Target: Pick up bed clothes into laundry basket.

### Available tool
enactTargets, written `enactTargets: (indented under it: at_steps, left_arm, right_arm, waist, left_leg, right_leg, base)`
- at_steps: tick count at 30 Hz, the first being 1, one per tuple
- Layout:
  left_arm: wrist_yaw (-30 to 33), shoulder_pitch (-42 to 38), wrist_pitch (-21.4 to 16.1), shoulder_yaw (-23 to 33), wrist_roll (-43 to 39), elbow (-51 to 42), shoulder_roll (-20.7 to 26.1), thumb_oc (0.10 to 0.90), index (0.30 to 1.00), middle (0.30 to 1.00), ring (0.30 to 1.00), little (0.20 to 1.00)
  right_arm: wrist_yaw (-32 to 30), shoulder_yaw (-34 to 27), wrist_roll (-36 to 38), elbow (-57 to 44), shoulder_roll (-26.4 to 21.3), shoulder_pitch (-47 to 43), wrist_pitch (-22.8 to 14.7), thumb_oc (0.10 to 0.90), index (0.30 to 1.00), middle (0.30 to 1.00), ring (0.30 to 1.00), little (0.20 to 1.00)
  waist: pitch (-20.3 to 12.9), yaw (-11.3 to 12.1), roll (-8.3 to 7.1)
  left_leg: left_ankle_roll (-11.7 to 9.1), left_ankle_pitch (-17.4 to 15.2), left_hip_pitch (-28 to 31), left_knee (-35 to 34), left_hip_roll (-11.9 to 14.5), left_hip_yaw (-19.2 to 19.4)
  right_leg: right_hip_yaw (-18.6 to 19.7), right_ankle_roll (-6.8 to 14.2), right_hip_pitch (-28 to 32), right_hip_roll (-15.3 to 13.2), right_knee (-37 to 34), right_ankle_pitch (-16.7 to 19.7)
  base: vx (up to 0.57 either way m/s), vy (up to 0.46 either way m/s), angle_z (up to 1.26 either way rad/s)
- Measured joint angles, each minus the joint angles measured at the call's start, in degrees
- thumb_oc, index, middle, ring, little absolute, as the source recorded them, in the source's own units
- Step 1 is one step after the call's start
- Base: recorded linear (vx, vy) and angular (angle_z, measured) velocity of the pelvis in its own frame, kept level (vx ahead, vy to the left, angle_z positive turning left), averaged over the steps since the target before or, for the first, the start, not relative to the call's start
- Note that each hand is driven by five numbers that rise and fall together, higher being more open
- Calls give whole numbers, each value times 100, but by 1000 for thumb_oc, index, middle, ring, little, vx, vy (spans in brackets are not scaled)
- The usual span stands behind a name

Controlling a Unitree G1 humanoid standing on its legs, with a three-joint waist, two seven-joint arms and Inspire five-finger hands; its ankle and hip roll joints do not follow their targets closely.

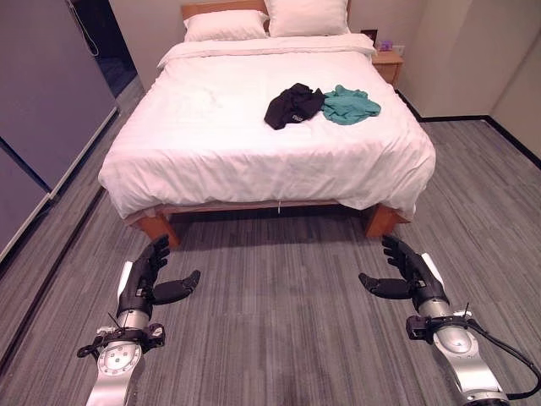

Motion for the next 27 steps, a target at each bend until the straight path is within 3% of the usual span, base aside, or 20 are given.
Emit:
enactTargets:
  at_steps: [18,22,24,27]
  left_arm:
    - [-14,5,11,-36,11,0,-1,800,900,900,900,900]
    - [-15,-70,30,-196,13,2,30,800,900,900,900,900]
    - [0,-107,29,-168,12,0,49,800,900,900,900,900]
    - [-1,-163,42,-158,16,24,171,800,900,900,900,900]
  right_arm:
    - [60,-29,-309,-17,-233,26,0,800,900,900,900,900]
    - [41,-16,-488,-33,-249,-21,6,800,900,900,900,900]
    - [47,24,-561,-81,-235,-21,7,800,900,900,900,900]
    - [28,6,-584,-149,-243,-41,-4,800,900,900,900,900]
  waist:
    - [1,-19,27]
    - [165,-52,146]
    - [256,-78,99]
    - [383,-187,-37]
  left_leg:
    - [2,1,-90,-19,-4,-17]
    - [45,36,-169,-19,-6,16]
    - [108,1,-167,-54,-18,16]
    - [67,36,-342,-102,52,-157]
  right_leg:
    - [-4,-1,-142,-5,86,7]
    - [15,242,-704,-179,1078,-367]
    - [9,335,-991,-247,1510,-657]
    - [45,286,-1233,-170,1673,-688]
  base:
    - [-22,27,0]
    - [56,50,-5]
    - [218,-16,-5]
    - [274,-12,3]
